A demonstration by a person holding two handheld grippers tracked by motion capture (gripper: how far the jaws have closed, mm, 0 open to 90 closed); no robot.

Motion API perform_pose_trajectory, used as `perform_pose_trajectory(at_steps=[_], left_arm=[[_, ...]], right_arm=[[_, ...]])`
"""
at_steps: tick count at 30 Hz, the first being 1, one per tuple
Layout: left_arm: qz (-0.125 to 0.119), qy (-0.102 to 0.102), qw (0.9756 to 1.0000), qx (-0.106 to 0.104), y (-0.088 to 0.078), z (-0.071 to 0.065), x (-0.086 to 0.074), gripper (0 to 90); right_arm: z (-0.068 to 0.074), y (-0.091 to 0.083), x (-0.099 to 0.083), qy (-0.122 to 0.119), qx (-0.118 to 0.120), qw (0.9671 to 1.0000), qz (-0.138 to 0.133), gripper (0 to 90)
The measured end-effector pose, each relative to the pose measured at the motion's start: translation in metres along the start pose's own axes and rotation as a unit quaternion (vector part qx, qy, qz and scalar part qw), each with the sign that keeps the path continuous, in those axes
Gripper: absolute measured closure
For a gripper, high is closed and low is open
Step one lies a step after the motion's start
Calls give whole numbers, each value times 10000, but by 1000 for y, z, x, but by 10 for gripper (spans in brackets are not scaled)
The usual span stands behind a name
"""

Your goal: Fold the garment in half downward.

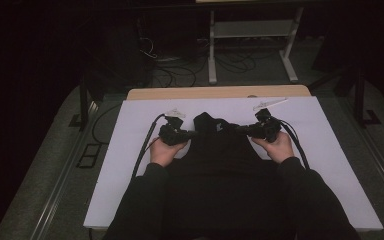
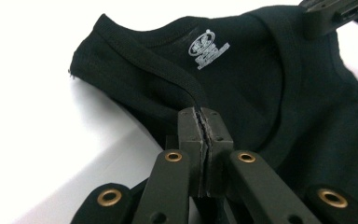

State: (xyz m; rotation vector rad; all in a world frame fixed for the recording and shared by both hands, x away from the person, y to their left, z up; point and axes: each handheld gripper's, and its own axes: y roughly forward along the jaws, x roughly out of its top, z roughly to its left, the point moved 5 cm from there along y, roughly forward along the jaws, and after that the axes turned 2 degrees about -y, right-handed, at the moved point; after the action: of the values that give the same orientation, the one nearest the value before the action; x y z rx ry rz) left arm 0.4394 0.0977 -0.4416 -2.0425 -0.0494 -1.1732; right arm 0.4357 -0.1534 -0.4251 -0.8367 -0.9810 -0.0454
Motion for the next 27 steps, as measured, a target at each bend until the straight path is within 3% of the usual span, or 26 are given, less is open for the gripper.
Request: perform_pose_trajectory(at_steps=[7, 16, 27], left_arm=[[-177, 128, 9996, -190, -16, -15, 3, 873], [-339, 296, 9979, -467, -34, -35, -6, 872], [-404, 417, 9967, -574, -45, -48, -14, 869]], right_arm=[[17, -14, 10, -167, 120, 9996, -174, 827], [42, -32, 10, -465, 270, 9981, -302, 826], [55, -37, -1, -593, 371, 9968, -396, 826]])
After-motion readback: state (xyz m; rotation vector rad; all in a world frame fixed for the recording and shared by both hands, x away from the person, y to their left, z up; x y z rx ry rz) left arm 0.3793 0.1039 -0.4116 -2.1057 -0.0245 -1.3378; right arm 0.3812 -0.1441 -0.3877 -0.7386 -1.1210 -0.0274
